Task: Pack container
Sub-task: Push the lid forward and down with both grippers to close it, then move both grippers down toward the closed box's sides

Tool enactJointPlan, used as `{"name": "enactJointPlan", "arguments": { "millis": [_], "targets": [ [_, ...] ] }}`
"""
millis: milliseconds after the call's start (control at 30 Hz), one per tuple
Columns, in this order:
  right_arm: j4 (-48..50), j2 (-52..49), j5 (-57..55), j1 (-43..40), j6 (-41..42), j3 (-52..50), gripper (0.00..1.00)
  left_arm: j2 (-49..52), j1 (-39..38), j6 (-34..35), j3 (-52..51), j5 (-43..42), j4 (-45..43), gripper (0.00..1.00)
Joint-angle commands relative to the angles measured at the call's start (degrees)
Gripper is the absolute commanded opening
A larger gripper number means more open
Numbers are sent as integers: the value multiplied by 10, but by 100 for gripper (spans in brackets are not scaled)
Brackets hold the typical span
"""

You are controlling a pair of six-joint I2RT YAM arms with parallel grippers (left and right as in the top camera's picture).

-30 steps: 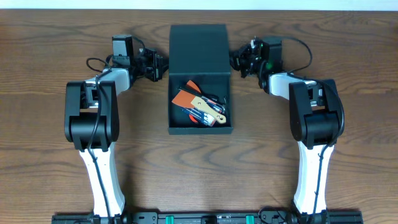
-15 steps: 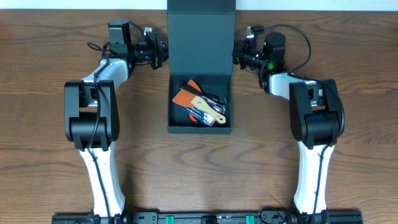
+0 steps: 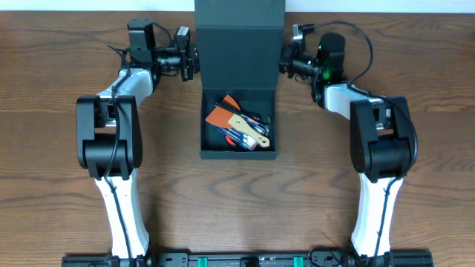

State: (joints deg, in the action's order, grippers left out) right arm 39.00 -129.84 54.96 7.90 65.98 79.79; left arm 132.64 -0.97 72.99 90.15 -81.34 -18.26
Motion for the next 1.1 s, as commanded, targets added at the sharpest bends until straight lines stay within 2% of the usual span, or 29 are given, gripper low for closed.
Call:
{"name": "enactJointPlan", "arguments": {
  "millis": [0,167,367,567,1067],
  "targets": [
    [-10,46,22,3,-21,9,1,-26,-3,-14,16,-39,-5,6],
    [-100,78,30,4,-66,9,1,-45,-5,-14,16,-67,-5,6],
    [-237,125,9,4,-139,9,2,-75,-9,-13,16,-61,-5,5],
    [-369,176,-29,4,-208,9,1,-92,-13,23,16,-50,-5,5],
    [-503,227,-57,24,-250,9,1,-110,-33,78,16,-74,-22,5]
  ]
}}
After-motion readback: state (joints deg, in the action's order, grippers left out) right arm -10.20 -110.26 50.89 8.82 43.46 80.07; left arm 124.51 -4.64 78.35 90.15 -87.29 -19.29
